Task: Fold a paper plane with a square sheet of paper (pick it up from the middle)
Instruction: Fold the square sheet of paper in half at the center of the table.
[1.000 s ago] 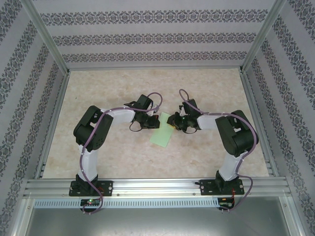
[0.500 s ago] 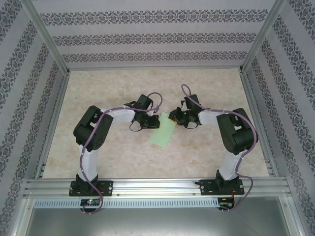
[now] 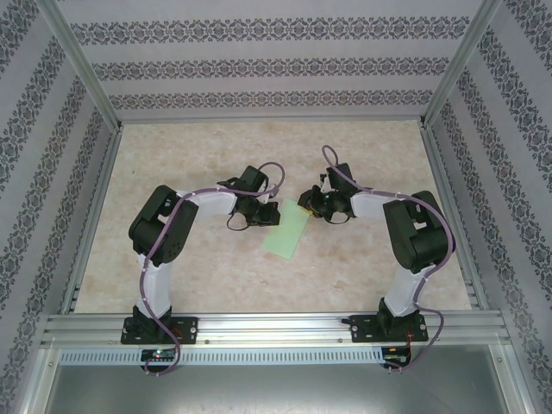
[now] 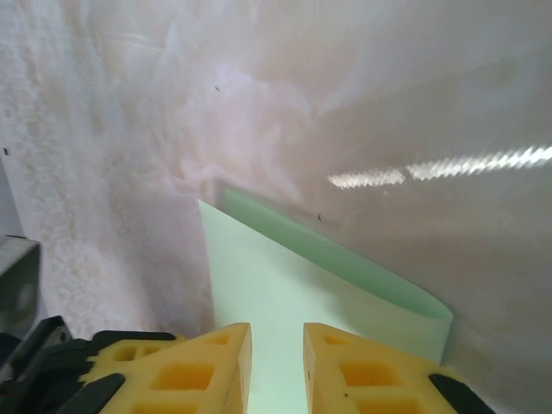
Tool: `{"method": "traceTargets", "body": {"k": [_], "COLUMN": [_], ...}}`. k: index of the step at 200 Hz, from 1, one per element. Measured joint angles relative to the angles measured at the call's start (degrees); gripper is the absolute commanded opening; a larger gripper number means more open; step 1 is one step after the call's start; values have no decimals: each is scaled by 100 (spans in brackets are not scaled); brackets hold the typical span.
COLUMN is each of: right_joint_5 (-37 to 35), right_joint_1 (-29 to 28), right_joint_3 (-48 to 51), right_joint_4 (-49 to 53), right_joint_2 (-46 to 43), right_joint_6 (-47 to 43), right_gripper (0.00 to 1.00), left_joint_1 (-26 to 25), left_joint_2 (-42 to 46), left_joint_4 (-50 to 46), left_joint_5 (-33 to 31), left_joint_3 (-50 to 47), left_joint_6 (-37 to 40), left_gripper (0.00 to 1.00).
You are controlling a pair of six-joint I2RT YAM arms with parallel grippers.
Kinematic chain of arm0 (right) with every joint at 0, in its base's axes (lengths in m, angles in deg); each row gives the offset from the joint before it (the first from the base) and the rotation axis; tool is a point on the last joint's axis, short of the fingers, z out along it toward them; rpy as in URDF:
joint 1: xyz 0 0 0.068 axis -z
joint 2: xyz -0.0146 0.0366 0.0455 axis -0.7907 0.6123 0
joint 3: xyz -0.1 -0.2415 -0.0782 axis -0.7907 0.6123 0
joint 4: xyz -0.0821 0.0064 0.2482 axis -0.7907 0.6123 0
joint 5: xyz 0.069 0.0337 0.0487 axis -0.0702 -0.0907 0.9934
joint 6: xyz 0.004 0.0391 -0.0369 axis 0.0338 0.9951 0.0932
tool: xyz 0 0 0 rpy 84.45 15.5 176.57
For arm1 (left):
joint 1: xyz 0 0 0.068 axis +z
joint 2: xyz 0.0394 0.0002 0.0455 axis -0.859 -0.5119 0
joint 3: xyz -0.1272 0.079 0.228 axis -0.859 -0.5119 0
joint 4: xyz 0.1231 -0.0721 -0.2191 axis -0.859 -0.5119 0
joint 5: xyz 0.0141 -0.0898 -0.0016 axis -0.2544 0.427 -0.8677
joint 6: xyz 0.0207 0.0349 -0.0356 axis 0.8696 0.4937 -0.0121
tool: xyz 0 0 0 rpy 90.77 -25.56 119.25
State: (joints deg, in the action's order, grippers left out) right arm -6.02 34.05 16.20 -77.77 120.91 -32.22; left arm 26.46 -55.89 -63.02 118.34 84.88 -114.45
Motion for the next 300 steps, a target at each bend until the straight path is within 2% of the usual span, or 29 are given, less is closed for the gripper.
{"method": "traceTargets", "body": {"k": [42,78,183,225,276,300], "right_joint_5": [20,101,72,59,140,-17], "right_joint_1": [63,76,149,149,186,181], "right_joint_3": [-17,-39,-275,-308,-352,-385], "right_joint_4": [-26,-50,87,125,155,597], "right_joint_2": [26,396,260,479,533,249], "right_joint_6": [-42,-85,-87,-107,-214,-345], "right_gripper": [23,23,23,23,30,39], "left_joint_1": [0,0,0,0,-2,-2], "left_joint_2": [0,0,0,0,0,0], "left_joint_4": [0,-2,-7,-13,-48,-59], "left_joint_5": [0,0,0,0,4,20], "left_joint_3": [0,0,0,2,20,22], "left_joint_6": [0,0,0,0,0,-4], "left_gripper": [0,0,0,0,0,0]}}
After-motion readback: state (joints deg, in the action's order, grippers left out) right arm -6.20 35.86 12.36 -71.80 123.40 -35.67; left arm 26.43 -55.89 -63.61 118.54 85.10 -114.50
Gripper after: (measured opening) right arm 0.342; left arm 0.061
